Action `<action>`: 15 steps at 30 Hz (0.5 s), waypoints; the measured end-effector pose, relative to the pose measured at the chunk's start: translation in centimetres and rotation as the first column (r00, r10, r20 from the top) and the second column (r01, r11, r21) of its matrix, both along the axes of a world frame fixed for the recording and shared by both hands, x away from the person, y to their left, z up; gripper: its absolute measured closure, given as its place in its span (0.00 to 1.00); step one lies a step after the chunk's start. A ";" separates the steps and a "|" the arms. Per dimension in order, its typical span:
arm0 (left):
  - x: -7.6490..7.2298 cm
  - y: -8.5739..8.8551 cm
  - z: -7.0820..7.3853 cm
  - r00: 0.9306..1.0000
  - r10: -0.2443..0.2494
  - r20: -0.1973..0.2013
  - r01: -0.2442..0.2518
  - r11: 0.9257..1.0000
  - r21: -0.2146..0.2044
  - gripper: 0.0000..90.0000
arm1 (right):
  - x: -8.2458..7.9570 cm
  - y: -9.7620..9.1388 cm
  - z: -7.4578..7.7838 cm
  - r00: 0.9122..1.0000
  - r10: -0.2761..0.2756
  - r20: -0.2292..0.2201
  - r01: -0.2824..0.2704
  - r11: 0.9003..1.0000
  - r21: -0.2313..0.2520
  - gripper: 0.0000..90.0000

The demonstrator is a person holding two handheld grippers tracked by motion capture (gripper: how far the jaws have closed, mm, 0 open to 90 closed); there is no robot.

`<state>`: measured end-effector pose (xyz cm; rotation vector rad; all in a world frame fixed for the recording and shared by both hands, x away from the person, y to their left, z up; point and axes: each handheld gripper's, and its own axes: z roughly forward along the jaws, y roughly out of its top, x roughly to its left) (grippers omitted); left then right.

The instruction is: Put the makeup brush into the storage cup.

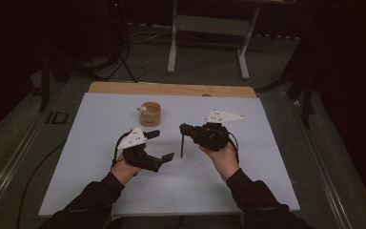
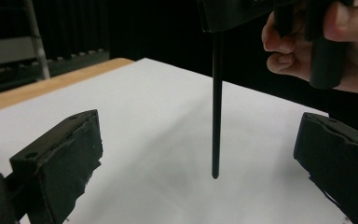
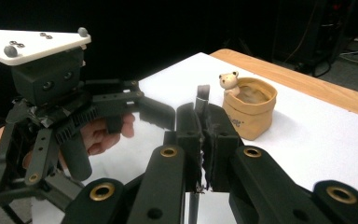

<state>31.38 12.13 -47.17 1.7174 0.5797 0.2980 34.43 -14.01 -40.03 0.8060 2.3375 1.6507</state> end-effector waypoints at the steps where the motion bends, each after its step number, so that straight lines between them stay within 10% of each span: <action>1: 0.0 0.0 0.0 1.000 0.000 0.000 0.000 1.000 0.000 0.02 | 0.0 0.0 0.0 1.000 0.000 0.000 0.000 1.000 0.000 0.96; 15: -1.1 1.8 -0.8 0.999 0.023 0.033 -0.024 0.999 0.036 0.02 | 1.2 -0.3 -0.5 1.000 0.020 -0.013 -0.020 0.999 -0.030 0.96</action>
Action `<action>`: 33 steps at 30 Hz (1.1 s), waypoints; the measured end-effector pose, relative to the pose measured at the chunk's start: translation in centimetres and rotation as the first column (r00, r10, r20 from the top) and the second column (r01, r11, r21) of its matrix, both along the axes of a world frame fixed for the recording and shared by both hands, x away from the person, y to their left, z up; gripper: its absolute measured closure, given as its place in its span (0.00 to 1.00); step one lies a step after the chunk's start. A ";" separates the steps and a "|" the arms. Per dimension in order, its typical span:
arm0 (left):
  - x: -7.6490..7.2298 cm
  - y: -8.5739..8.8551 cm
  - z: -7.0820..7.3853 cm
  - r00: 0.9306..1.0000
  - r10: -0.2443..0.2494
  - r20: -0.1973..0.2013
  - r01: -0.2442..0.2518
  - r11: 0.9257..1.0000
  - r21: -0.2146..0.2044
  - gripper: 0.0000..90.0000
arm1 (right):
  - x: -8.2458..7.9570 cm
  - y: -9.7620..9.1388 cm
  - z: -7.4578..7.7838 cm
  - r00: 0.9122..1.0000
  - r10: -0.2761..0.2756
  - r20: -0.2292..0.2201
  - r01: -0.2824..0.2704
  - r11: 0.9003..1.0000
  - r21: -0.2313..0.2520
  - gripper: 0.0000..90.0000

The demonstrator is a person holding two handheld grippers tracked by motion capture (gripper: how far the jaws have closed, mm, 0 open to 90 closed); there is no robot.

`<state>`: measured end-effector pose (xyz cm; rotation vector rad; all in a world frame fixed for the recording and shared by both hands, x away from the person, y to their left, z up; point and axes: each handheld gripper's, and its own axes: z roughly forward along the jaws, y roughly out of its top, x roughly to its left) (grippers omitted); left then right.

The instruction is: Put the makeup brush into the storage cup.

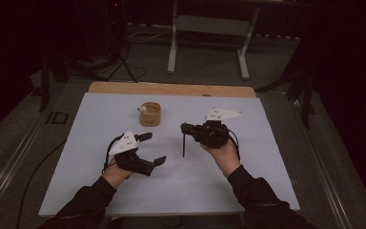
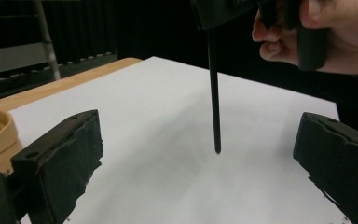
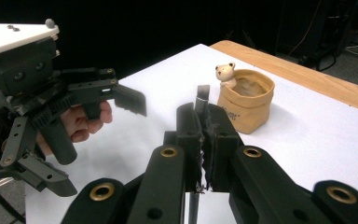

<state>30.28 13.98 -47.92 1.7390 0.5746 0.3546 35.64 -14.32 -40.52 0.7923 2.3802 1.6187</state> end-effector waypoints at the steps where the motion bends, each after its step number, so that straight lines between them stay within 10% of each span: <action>1: 0.0 0.1 -0.1 1.000 0.003 0.001 -0.003 1.000 0.002 0.02 | 0.1 -0.1 0.0 1.000 0.001 0.001 -0.001 1.000 -0.002 0.96; 33: -1.0 0.1 -1.8 1.000 -0.013 -0.013 0.013 1.000 0.018 0.02 | 6.0 2.1 2.8 0.997 -0.007 0.076 0.010 0.999 -0.046 0.96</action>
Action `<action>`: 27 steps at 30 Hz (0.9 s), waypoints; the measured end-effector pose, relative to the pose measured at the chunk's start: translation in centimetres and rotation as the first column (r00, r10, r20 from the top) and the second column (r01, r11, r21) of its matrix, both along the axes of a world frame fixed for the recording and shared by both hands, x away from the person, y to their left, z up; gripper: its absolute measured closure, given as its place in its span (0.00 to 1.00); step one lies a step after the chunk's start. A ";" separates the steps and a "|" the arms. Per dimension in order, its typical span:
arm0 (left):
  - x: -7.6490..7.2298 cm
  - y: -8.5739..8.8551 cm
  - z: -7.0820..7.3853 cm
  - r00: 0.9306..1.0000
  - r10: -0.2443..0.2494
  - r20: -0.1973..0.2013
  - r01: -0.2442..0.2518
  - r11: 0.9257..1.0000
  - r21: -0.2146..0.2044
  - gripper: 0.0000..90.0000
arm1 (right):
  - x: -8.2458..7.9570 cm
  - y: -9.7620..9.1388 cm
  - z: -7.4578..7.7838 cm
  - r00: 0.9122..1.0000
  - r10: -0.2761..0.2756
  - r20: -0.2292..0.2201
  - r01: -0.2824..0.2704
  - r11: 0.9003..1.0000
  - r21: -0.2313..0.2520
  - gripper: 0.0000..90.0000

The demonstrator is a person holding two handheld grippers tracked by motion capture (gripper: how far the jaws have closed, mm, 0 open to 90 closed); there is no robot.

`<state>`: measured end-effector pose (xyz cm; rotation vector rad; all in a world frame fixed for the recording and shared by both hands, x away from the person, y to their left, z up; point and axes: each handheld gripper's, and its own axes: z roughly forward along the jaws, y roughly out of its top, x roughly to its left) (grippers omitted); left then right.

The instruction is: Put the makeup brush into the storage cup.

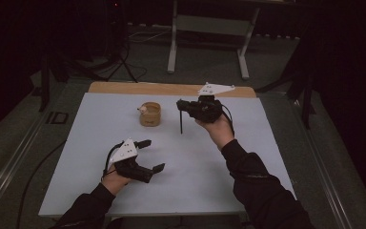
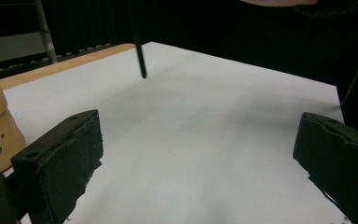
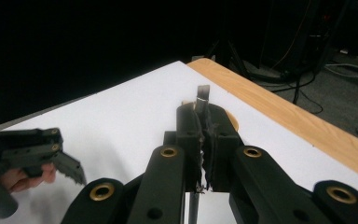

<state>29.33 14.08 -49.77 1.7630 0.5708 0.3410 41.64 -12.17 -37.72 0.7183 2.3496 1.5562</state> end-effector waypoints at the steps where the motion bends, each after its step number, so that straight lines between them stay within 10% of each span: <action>1: 0.0 0.0 0.0 1.000 -0.002 -0.002 0.002 1.000 0.000 0.02 | 0.2 0.1 0.1 1.000 0.001 0.002 -0.001 1.000 0.002 0.96; 27: 0.0 0.6 0.0 1.000 0.011 -0.007 -0.012 1.000 -0.012 0.04 | 3.7 4.3 1.1 0.999 0.020 0.032 -0.020 1.000 0.006 0.96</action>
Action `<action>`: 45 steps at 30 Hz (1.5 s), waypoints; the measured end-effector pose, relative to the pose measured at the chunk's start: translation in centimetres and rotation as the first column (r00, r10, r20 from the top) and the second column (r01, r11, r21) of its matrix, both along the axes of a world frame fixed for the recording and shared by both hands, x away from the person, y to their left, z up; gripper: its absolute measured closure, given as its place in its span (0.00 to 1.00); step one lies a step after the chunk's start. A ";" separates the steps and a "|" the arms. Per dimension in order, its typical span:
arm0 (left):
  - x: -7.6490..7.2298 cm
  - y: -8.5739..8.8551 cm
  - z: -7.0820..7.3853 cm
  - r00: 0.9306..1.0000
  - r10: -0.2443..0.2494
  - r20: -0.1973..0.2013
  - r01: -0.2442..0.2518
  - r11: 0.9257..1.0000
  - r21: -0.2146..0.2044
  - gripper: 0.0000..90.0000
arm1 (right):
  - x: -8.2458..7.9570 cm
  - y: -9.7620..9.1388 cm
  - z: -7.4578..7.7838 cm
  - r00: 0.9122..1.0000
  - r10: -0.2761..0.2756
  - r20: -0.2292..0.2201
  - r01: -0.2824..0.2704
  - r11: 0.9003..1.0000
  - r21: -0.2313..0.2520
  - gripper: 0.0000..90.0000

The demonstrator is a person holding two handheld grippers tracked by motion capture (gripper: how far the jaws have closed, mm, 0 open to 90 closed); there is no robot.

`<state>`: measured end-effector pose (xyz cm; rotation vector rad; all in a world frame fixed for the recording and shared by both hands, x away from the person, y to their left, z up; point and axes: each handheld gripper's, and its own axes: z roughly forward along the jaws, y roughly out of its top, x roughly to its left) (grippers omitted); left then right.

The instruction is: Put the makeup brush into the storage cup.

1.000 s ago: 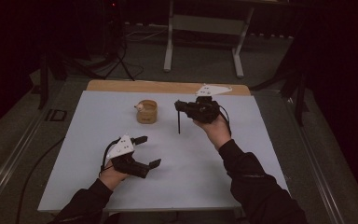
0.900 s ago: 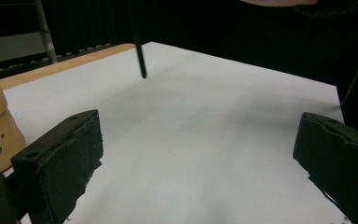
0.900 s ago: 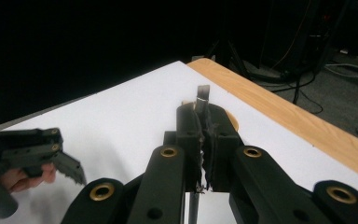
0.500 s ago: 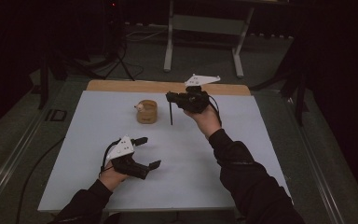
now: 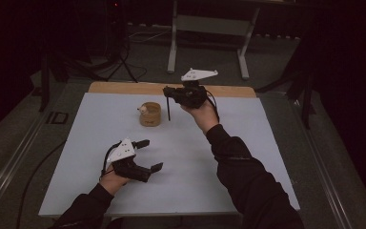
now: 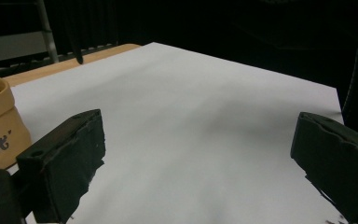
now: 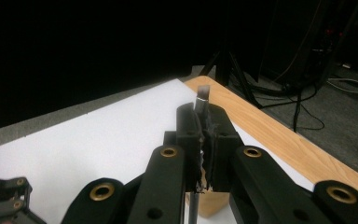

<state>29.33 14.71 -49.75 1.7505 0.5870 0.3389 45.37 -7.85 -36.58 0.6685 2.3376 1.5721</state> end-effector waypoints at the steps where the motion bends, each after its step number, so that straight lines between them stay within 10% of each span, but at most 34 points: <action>1: 0.0 0.0 0.0 1.000 -0.002 -0.003 0.002 1.000 -0.004 0.04 | 0.2 0.4 0.2 1.000 0.003 0.003 -0.003 1.000 -0.001 0.96; 45: 0.1 0.4 -0.1 1.000 0.002 0.006 -0.003 1.000 0.007 0.04 | 3.1 6.5 4.0 0.988 0.006 0.157 -0.015 0.998 0.054 0.96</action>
